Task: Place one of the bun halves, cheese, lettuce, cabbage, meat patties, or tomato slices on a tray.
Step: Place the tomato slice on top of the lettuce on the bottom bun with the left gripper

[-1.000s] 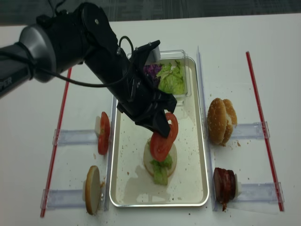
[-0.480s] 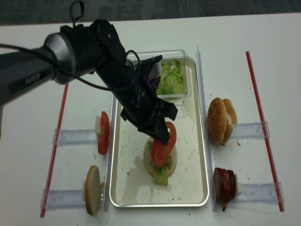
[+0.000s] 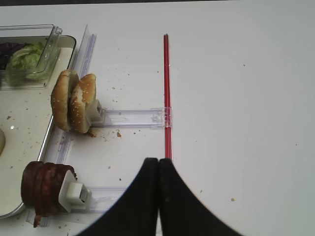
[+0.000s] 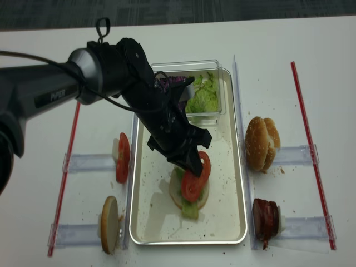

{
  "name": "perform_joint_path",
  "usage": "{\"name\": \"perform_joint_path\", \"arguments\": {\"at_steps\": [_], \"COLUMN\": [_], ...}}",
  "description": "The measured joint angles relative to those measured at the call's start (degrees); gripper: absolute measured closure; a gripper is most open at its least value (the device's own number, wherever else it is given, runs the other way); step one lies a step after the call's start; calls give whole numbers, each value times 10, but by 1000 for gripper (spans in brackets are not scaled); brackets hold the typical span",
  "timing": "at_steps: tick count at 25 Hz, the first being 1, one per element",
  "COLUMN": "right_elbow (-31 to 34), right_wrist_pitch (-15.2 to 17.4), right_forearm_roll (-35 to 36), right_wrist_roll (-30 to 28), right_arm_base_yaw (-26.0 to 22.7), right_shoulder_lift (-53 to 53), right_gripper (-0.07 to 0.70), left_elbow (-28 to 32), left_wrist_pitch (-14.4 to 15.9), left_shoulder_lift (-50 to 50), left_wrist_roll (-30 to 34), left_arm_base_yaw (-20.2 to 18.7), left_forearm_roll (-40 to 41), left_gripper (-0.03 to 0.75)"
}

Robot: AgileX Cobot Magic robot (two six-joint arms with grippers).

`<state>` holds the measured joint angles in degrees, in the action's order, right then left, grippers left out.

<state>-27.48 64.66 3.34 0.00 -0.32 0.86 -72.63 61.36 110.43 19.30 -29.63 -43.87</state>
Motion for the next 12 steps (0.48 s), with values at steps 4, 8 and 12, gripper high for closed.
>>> {"name": "perform_joint_path", "arguments": {"at_steps": [4,8,12], "right_elbow": [0,0,0], "right_wrist_pitch": [0,0,0], "right_forearm_roll": [0,0,0], "right_wrist_roll": [0,0,0], "right_arm_base_yaw": [0,0,0], "right_shoulder_lift": [0,0,0], "right_gripper": [595,595,595], "left_elbow": [0,0,0], "left_wrist_pitch": [-4,-3,0], "left_shoulder_lift": [0,13,20], "left_wrist_roll": [4,4,4], "left_arm_base_yaw": [0,0,0], "left_forearm_roll": [-1,-3,-3], "left_gripper": [695,695,695]}}
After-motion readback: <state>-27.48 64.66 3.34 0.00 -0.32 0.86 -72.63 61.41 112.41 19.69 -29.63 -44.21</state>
